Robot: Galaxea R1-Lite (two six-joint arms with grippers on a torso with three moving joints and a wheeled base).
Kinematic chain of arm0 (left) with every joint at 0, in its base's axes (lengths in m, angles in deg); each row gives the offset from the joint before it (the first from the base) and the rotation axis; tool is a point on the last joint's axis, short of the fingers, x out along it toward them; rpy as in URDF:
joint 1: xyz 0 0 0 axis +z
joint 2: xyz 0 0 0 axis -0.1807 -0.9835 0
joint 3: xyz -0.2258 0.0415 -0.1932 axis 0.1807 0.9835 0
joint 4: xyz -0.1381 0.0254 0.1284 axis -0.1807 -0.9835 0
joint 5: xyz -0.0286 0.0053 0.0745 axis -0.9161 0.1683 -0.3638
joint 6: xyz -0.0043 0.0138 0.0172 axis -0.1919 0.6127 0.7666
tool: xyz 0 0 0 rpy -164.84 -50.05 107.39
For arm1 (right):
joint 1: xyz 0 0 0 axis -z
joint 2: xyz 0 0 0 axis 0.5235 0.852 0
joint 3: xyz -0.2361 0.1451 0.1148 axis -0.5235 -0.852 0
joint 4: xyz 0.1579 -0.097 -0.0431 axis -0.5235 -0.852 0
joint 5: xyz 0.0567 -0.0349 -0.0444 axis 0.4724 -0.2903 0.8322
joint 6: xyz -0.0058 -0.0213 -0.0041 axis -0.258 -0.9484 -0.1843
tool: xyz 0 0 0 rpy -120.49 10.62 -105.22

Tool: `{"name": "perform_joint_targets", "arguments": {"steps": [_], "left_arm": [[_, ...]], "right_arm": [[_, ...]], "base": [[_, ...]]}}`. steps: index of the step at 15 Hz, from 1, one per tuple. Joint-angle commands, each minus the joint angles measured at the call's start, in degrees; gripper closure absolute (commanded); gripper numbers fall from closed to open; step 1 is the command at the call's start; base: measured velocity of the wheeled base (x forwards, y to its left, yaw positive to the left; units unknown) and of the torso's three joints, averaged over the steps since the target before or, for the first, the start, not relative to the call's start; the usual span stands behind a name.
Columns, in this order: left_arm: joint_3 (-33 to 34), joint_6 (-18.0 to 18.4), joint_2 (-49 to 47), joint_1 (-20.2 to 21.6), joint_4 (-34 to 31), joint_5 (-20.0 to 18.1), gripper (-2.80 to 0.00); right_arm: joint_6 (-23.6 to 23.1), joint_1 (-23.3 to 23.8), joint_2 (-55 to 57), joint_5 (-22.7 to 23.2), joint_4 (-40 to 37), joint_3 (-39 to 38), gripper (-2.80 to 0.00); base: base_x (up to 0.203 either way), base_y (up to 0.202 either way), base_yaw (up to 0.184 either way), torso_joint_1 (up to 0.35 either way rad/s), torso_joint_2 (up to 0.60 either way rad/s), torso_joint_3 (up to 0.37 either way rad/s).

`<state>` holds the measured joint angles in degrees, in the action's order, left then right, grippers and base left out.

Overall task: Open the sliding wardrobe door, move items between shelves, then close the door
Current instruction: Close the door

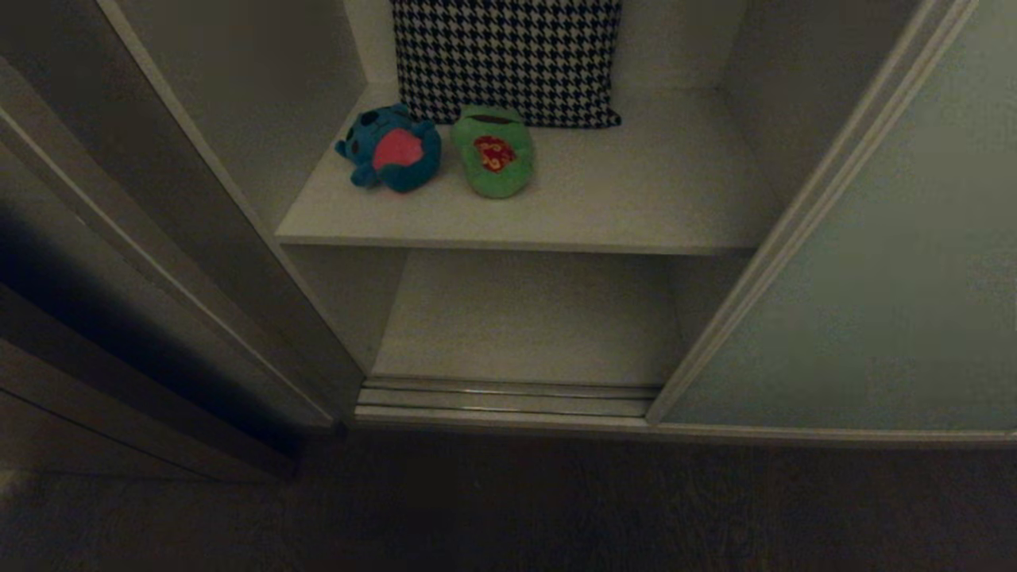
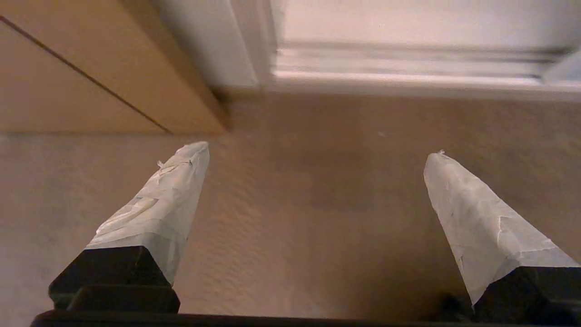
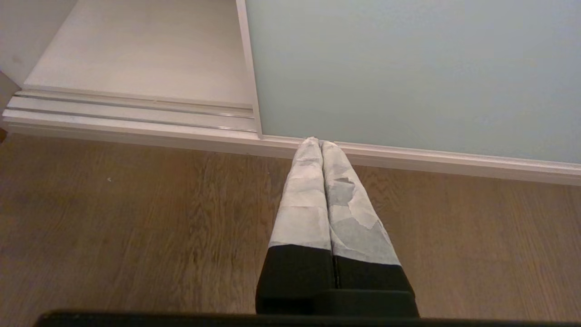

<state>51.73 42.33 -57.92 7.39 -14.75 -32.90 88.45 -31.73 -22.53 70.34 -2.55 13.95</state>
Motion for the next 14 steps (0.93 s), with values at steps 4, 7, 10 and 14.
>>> {"name": "perform_joint_targets", "arguments": {"steps": [4, 7, 10, 14], "left_arm": [[9.5, 5.4, 13.4, 4.0, 5.3, -4.0, -2.80], [15.9, 6.6, 17.6, 4.0, 6.5, -2.9, -2.80], [18.3, 7.1, 17.7, 4.0, 10.6, -3.1, -2.80], [20.3, 3.6, 17.7, 3.9, 12.4, -4.1, 0.00]], "right_arm": [[0.0, 0.0, -0.2, 0.0, 0.0, 0.0, 0.00], [0.0, 0.0, -0.1, 0.0, 0.0, 0.0, 0.00], [0.0, 0.0, -0.2, 0.0, 0.0, 0.0, 0.00], [0.0, 0.0, -0.2, 0.0, 0.0, 0.0, 0.00]], "base": [[0.000, 0.000, 0.000, 0.000, 0.00, 0.000], [0.000, 0.000, 0.000, 0.000, 0.00, 0.000], [0.000, 0.000, 0.000, 0.000, 0.00, 0.000], [0.000, 0.000, 0.000, 0.000, 0.00, 0.000]]}}
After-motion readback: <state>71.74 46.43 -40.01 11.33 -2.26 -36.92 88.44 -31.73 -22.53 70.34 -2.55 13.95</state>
